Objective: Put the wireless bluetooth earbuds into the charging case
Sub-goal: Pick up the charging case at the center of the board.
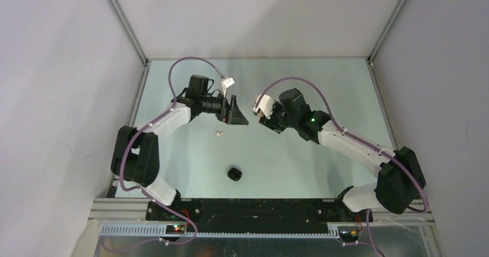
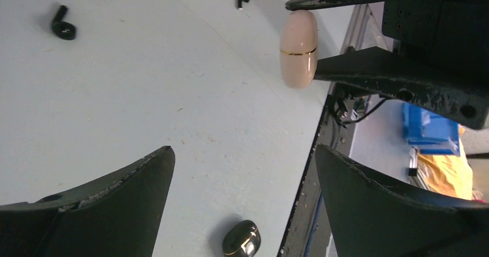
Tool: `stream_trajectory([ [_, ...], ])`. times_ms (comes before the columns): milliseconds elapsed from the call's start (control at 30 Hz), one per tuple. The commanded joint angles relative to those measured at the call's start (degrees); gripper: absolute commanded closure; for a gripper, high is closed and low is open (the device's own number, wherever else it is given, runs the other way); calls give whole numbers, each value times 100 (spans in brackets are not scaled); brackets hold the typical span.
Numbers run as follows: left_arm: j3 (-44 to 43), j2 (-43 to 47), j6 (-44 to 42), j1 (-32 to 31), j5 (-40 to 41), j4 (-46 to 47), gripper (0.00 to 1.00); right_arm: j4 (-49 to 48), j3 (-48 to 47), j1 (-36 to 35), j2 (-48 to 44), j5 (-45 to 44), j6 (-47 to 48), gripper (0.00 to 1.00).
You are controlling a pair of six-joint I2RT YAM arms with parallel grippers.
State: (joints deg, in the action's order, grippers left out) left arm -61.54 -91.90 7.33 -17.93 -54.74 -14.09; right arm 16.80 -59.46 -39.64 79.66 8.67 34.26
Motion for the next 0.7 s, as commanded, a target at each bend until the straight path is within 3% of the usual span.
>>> stream_trajectory([
  [0, -148, 30, 73, -183, -500, 131, 1, -801, 31, -391, -165, -653, -216, 65],
  [233, -152, 105, 196, -342, -651, 214, 5, -1126, 34, -875, -68, -1206, -551, 65],
  [467, -132, 124, 251, -353, -755, 275, 28, -1228, 37, -1223, 128, -1442, -525, 65],
  [667, -130, 107, 255, -354, -797, 295, 41, -1289, 34, -1289, 269, -1554, -494, 65],
])
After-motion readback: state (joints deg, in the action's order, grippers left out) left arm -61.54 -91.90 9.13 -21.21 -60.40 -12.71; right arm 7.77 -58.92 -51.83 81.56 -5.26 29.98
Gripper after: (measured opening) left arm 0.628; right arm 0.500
